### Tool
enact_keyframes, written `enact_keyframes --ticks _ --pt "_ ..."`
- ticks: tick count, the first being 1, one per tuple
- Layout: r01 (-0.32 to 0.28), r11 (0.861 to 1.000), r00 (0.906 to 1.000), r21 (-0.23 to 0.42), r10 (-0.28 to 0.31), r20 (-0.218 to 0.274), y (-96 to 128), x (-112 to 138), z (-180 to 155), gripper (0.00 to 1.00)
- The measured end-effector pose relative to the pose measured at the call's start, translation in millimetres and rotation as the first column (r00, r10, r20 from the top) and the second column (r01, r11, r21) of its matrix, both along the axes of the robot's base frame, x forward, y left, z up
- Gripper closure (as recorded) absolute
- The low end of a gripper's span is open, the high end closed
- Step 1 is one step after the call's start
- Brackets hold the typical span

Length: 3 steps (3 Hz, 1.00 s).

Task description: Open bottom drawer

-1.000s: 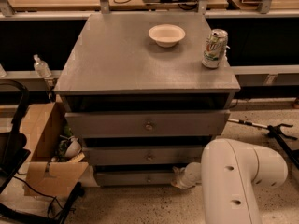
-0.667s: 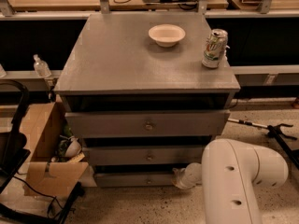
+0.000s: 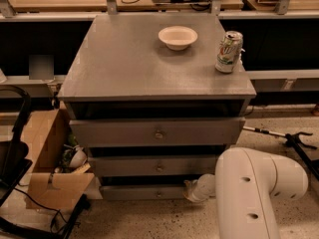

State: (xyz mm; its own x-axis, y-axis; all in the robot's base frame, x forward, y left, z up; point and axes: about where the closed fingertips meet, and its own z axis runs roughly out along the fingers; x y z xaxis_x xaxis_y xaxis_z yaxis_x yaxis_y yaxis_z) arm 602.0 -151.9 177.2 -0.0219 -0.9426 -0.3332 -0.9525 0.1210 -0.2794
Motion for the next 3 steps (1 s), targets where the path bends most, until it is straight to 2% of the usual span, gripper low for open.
enact_keyframes --ticks 3 --pt "0.000 1.000 1.0000 0.000 0.000 0.000 0.0 0.0 4.5 1.00"
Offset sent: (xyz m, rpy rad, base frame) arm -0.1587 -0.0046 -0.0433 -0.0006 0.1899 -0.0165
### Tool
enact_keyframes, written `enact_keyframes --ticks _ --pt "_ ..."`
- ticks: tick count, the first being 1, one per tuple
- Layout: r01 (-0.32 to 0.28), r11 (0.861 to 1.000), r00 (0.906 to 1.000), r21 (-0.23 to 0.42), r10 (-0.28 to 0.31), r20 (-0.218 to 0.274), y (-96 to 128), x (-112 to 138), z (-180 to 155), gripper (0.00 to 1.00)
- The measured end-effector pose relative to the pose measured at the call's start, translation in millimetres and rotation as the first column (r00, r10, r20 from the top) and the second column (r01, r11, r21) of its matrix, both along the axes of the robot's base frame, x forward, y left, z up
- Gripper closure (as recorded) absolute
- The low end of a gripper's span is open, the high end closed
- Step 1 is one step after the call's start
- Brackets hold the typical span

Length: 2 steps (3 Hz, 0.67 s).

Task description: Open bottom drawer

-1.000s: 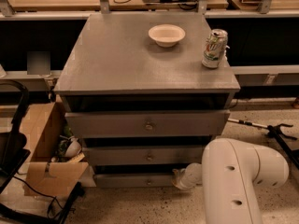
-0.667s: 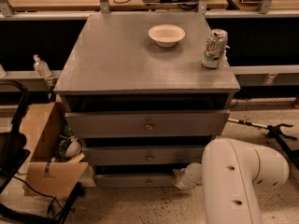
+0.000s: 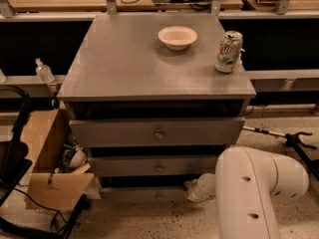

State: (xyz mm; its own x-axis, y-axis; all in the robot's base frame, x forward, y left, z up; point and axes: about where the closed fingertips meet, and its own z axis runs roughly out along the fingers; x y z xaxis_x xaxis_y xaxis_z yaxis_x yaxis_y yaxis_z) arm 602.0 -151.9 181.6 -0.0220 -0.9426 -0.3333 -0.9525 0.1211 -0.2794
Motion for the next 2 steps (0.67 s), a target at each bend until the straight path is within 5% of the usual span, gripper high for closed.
enact_keyframes --ticks 2 --pt "-0.006 1.000 0.9998 -0.002 0.006 -0.017 -1.4 -18.4 -2.3 1.00"
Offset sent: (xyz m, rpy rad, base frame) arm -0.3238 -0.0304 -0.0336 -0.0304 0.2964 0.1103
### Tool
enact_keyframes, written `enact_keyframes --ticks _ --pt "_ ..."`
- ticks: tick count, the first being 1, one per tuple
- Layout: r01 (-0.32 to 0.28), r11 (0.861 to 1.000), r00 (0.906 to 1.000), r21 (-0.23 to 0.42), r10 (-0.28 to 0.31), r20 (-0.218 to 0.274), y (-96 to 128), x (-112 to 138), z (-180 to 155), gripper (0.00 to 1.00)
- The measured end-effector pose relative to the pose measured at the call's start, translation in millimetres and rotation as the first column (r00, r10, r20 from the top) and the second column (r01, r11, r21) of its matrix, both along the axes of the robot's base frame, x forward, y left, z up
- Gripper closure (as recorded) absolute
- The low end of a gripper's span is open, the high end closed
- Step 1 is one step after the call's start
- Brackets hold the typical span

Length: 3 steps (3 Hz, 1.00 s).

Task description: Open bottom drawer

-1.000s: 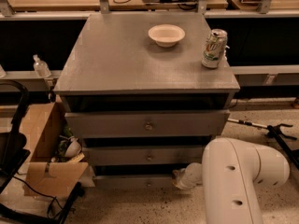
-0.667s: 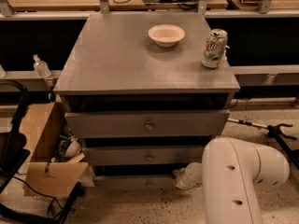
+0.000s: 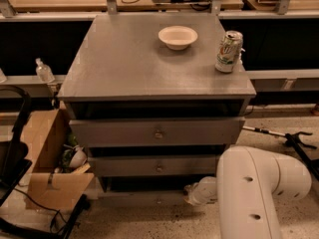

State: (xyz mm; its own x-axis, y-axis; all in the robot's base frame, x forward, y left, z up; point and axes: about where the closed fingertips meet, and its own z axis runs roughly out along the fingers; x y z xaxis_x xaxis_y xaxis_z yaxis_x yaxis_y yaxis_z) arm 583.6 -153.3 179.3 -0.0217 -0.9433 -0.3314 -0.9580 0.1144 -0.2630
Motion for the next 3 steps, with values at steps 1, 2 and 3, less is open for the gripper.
enact_keyframes --ticks 1,2,3 --pt "0.000 1.000 1.0000 0.000 0.000 0.000 0.0 0.1 4.4 1.00" --pt "-0.006 1.000 0.9999 0.003 0.006 -0.013 -1.9 -14.0 2.7 1.00" --pt "-0.011 1.000 0.9994 0.011 0.011 -0.033 -4.8 -36.6 4.7 1.00"
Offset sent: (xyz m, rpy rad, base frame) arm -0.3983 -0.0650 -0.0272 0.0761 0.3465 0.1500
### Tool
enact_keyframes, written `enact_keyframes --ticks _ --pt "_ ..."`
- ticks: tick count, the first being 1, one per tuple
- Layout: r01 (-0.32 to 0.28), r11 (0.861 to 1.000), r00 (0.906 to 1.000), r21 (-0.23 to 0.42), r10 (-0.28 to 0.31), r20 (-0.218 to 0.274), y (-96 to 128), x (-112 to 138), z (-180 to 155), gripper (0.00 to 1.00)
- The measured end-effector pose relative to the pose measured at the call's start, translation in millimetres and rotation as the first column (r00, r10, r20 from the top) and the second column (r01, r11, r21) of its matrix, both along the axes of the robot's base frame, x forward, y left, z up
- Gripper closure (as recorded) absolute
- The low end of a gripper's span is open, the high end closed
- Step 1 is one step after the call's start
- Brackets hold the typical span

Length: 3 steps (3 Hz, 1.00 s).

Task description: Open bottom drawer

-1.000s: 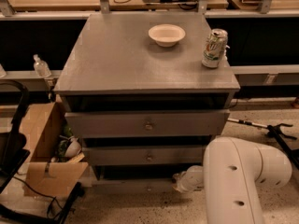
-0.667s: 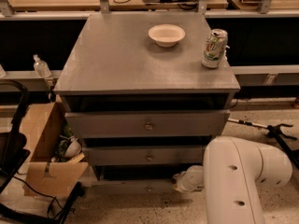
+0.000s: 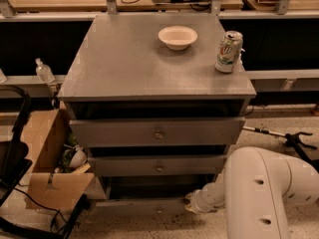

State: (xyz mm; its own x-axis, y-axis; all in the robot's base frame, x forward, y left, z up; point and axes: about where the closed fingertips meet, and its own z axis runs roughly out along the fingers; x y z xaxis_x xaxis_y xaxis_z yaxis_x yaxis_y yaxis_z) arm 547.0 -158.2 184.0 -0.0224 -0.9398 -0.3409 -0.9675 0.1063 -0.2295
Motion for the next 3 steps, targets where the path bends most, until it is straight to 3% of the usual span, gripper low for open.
enact_keyframes --ticks 3 --pt "0.012 1.000 0.9995 0.006 -0.012 -0.030 -2.8 -16.1 -4.7 1.00"
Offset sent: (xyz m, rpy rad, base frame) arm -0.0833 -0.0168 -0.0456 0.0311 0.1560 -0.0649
